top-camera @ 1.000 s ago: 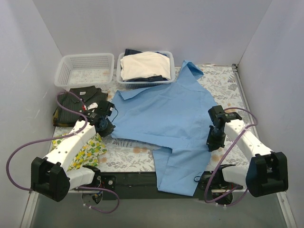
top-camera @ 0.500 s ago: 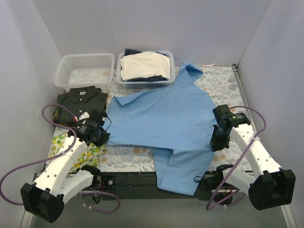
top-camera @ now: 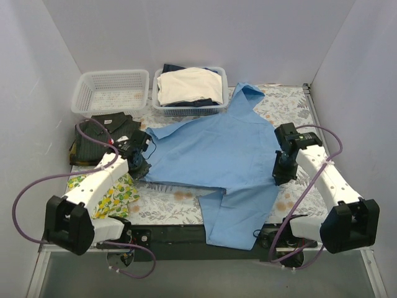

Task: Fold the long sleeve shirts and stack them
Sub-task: Fold the shirt

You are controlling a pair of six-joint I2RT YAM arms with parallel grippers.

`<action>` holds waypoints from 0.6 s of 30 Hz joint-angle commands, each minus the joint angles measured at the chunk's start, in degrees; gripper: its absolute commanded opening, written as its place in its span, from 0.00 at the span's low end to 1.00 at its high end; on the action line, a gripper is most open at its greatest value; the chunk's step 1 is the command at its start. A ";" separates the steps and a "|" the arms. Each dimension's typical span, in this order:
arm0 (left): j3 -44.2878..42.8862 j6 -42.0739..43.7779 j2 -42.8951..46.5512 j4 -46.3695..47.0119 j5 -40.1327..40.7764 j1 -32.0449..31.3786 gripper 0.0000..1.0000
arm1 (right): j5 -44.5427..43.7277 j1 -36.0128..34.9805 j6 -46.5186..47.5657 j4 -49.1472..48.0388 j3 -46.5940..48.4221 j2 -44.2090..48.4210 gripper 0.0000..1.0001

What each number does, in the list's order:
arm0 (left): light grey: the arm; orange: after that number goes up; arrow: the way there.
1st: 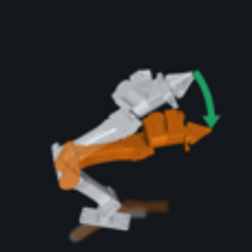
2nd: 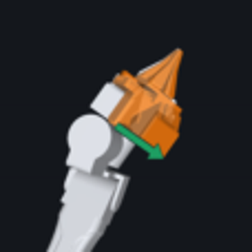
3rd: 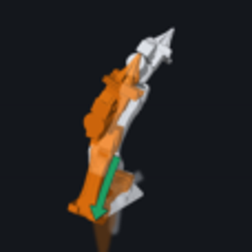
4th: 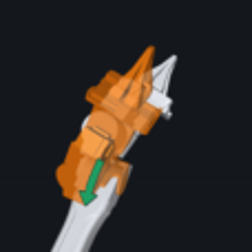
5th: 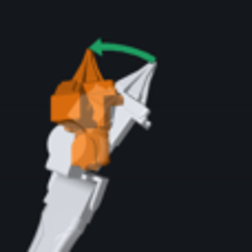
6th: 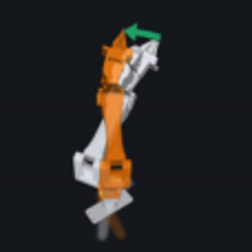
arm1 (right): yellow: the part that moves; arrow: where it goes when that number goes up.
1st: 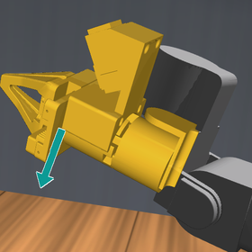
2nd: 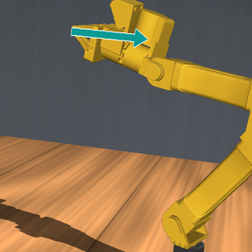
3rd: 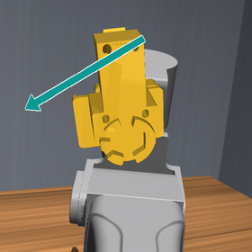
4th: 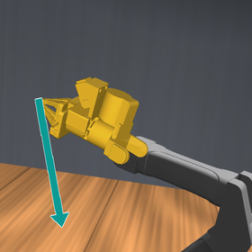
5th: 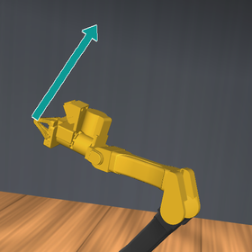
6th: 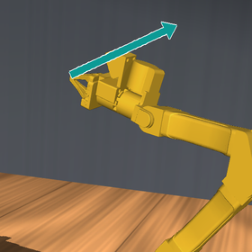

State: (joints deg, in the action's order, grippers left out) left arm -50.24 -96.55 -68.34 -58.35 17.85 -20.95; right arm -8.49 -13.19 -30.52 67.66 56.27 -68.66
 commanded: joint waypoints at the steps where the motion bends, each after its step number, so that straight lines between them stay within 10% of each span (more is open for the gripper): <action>1: -6.79 4.44 -6.00 6.92 4.31 1.35 0.00 | -3.99 0.18 1.52 -3.93 7.53 -4.63 0.01; 11: -14.97 10.94 -17.52 11.76 4.04 6.00 0.03 | -3.73 1.85 3.98 -10.61 14.30 -16.84 0.01; 18: -16.38 12.53 -20.96 13.35 2.45 6.10 0.65 | -2.41 2.20 7.67 -14.04 19.83 -25.72 0.05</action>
State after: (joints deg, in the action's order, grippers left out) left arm -64.73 -85.86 -89.93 -46.41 19.49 -15.11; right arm -10.52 -11.46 -25.91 57.21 71.40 -91.68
